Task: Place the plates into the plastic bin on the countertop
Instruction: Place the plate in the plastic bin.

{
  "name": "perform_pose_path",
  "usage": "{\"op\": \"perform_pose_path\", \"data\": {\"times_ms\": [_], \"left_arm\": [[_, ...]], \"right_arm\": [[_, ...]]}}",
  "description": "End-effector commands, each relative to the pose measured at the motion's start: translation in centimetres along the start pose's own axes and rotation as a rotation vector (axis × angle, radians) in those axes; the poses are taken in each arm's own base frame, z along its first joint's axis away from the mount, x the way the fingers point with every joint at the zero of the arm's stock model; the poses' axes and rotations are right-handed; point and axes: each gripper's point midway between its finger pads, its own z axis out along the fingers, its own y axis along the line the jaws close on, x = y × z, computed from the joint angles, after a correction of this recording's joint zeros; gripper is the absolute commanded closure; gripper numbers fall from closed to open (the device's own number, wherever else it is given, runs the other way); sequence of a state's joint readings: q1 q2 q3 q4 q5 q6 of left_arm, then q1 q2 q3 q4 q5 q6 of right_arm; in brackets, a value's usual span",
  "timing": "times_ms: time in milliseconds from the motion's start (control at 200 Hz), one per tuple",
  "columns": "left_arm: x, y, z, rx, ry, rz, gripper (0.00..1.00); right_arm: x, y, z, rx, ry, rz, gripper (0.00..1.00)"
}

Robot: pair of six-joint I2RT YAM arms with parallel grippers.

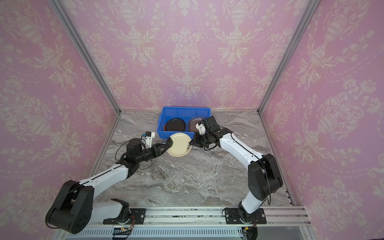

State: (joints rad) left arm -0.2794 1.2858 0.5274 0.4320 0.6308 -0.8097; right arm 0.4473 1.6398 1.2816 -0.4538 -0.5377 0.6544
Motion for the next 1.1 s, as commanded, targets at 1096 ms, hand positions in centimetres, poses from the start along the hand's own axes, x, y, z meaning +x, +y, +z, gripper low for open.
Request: {"op": "perform_pose_path", "data": {"times_ms": [1096], "left_arm": [[-2.2, -1.1, 2.2, 0.070, -0.020, -0.088, 0.93]], "right_arm": [[-3.0, 2.0, 1.7, -0.109, -0.077, -0.042, 1.00]]}}
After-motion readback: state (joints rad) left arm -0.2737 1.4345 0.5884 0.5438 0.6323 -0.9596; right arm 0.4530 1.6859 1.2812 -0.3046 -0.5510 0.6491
